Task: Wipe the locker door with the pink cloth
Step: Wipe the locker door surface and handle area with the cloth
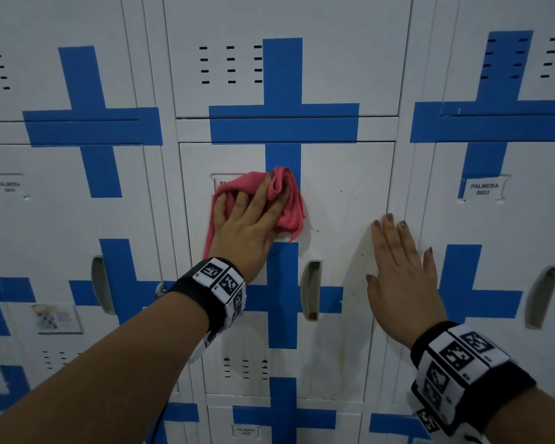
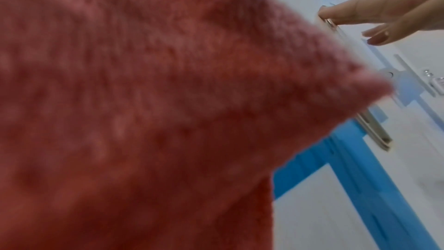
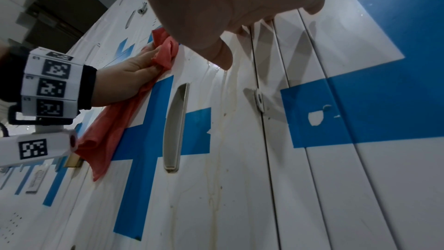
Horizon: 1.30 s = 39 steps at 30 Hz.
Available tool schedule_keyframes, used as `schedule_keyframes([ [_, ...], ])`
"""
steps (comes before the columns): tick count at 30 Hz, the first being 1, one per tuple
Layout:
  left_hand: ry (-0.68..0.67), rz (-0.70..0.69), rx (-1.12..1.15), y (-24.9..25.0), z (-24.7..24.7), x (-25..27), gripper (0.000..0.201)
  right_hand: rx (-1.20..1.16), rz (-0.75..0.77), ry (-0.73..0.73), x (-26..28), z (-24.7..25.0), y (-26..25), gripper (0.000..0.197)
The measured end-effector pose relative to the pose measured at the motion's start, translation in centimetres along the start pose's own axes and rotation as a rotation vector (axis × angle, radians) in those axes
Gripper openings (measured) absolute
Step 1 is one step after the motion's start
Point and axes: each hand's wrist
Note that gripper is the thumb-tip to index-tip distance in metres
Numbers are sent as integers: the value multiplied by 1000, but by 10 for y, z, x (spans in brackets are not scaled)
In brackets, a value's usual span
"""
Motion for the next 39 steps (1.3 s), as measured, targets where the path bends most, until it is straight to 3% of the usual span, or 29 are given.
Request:
schedule_keyframes([
  [8, -44, -135, -69, 10, -20, 40, 66, 21, 3, -2, 0, 0, 1, 81],
  [15, -78, -155, -66, 0, -29, 71, 76, 38, 4, -25, 1, 1, 3, 79],
  [23, -169, 77, 101, -20, -22, 77, 67, 37, 6, -24, 0, -1, 4, 80],
  [32, 98, 247, 269, -34, 17, 37, 55, 42, 13, -7, 0, -2, 5, 81],
  [35, 204, 248, 280, -39, 28, 22, 49, 41, 17, 1, 0, -4, 5, 81],
  [39, 332, 349, 537, -38, 35, -2, 32, 49, 12, 11, -1, -5, 4, 81],
])
Point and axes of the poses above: each hand's wrist, its own x-axis away from the middle knuckle, its own z-axis out of the back of the hand, y = z × x, and after that the axes turned 1 degree about z, right-handed
